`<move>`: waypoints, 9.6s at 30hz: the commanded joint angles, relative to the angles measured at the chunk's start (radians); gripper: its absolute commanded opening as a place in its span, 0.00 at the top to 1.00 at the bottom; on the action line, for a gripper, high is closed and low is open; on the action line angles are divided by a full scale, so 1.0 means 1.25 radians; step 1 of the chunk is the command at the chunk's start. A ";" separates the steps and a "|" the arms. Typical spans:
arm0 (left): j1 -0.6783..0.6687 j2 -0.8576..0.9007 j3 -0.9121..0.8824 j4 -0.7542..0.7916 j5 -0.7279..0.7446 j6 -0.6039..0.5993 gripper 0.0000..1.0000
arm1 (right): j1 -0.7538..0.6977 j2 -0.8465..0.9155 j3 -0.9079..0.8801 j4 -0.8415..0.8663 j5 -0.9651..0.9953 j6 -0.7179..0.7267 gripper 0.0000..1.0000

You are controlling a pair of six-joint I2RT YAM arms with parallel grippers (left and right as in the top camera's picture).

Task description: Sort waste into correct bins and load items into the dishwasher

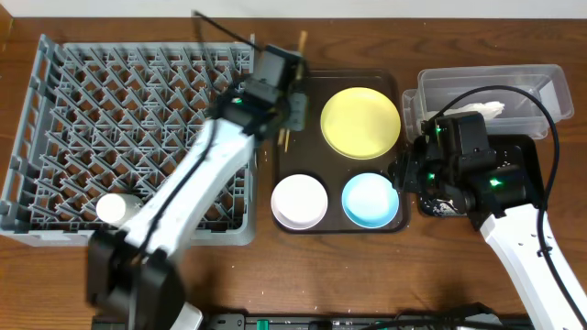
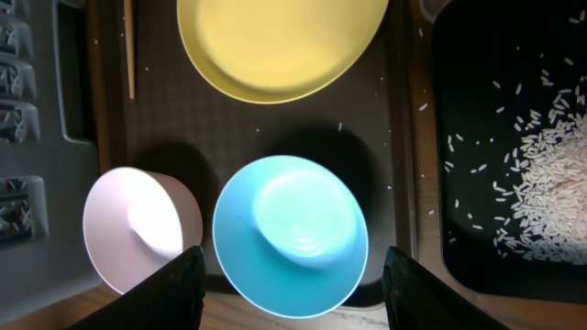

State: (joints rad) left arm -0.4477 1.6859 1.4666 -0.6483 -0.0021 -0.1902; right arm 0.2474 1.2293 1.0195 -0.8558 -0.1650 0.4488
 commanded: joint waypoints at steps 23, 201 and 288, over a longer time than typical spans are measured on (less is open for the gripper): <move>0.113 -0.022 -0.078 -0.143 -0.092 -0.013 0.54 | 0.013 0.001 -0.002 -0.010 -0.003 0.005 0.40; 0.039 -0.445 -0.124 -0.237 0.220 -0.082 0.05 | -0.209 -0.085 -0.002 0.008 0.106 0.036 0.01; 0.033 0.196 -0.096 -0.106 -0.986 0.027 0.92 | -0.335 -0.098 -0.002 -0.102 0.092 0.035 0.01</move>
State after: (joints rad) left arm -0.3882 1.8984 1.3636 -0.7704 -1.2579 -0.1532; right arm -0.1665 1.1061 1.0180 -0.9829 -0.0528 0.4835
